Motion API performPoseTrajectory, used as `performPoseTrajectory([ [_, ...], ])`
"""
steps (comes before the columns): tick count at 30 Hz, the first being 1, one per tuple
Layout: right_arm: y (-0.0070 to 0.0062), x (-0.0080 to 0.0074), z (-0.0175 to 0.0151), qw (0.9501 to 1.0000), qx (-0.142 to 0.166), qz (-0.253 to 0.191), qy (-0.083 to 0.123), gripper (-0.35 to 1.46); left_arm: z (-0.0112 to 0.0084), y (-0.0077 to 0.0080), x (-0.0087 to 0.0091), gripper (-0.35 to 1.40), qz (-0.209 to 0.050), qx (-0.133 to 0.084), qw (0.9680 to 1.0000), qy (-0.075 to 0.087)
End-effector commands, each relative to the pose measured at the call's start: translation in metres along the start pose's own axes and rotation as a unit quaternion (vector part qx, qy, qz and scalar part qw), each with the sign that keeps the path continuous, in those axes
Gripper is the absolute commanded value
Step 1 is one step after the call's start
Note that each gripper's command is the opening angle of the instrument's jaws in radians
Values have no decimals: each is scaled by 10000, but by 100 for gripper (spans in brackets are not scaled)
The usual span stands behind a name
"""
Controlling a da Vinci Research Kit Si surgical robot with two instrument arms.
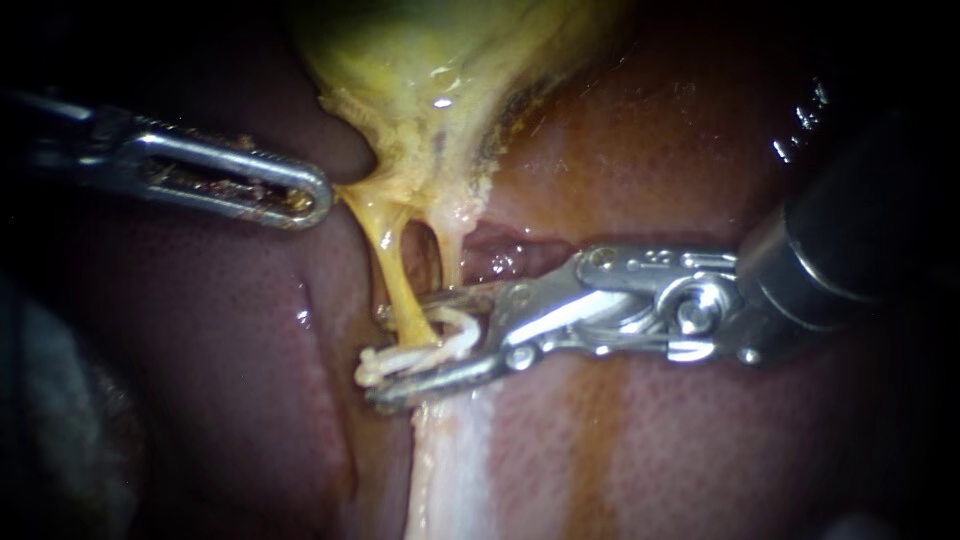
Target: Clipping second clip left tube
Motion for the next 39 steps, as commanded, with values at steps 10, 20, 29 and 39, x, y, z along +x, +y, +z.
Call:
performPoseTrajectory([
  [10,-20,14,5,9994,189,29,278,49,0,0,0,-35,0,1,10000,0],
  [20,-52,31,3,9978,554,-6,356,46,0,0,0,-35,1,2,10000,1],
  [29,-56,33,3,9973,661,58,319,34,0,-1,-1,-35,3,2,10000,1],
  [39,-52,29,-5,9966,698,316,288,-7,1,-1,-2,-35,7,5,10000,2],
])
